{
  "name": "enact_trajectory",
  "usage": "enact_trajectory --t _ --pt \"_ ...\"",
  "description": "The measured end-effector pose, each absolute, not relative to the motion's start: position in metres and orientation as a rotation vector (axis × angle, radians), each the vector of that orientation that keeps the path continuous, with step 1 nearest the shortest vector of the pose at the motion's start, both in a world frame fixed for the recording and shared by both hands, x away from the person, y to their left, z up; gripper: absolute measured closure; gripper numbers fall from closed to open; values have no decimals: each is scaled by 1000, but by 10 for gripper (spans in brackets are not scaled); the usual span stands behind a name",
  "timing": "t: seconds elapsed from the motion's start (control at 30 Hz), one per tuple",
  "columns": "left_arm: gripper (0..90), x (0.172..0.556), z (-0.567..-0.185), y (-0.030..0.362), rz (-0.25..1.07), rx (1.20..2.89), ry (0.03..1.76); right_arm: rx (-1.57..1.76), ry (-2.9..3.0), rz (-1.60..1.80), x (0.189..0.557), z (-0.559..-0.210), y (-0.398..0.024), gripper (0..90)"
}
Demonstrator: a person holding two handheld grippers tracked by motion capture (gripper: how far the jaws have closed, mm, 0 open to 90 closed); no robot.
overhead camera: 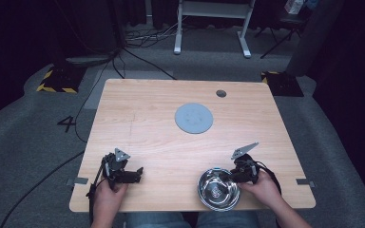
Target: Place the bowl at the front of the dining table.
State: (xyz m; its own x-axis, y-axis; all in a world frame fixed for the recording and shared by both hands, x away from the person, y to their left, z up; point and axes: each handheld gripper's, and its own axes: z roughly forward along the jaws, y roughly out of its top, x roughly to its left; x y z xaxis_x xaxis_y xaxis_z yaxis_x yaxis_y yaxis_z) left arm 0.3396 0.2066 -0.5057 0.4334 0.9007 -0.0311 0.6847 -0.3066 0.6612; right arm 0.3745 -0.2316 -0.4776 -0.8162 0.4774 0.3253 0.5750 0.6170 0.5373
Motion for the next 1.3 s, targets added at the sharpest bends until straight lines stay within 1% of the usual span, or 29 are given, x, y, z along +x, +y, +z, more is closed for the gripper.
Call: enact_trajectory --t 0.37,0.77,1.3 --pt "21 339 -506 207 467 2088 1327 -904 -2761 -987 377 -458 -226 860" --pt "21 339 -506 207 466 2087 1328 -895 -2811 -1025 396 -432 -215 857" --pt "20 339 -506 207 462 2087 1327 -1002 -2833 -1115 421 -400 -197 855"
